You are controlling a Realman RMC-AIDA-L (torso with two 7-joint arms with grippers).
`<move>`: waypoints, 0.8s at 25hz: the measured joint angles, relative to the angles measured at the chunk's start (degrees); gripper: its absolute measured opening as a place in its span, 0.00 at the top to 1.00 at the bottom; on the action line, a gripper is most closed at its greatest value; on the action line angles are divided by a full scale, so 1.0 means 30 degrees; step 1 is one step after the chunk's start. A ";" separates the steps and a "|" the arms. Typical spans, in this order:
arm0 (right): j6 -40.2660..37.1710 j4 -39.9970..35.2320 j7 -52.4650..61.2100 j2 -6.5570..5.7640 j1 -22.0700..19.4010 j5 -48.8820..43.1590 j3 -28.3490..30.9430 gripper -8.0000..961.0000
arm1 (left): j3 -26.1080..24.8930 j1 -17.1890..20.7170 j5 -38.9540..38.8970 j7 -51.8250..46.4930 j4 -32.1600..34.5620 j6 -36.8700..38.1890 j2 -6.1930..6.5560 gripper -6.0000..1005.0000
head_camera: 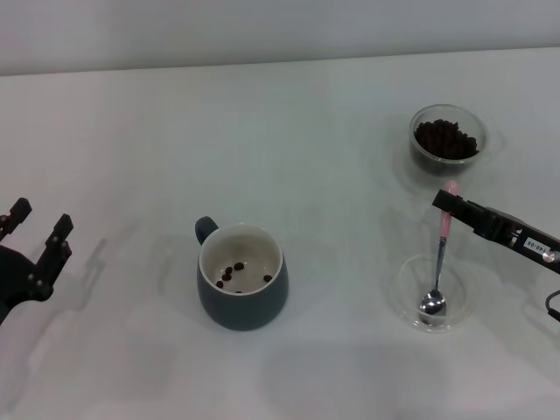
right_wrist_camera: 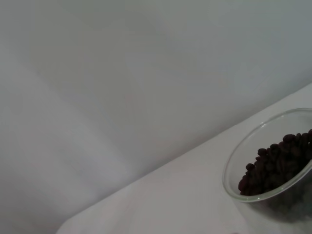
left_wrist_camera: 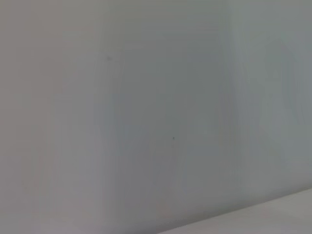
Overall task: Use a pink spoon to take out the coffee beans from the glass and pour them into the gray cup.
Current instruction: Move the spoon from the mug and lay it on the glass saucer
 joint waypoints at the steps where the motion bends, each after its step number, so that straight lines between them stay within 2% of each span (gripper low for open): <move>1: -0.0013 -0.0007 0.0010 0.0000 0.0000 0.0000 0.0000 0.83 | 0.0000 0.0001 0.0000 0.0001 0.0000 0.0010 -0.0001 0.47; 20: -0.0746 -0.0037 0.0450 -0.0001 0.0030 0.0024 0.0050 0.81 | -0.0001 -0.0109 0.0000 -0.0003 -0.0001 -0.0050 -0.0001 0.47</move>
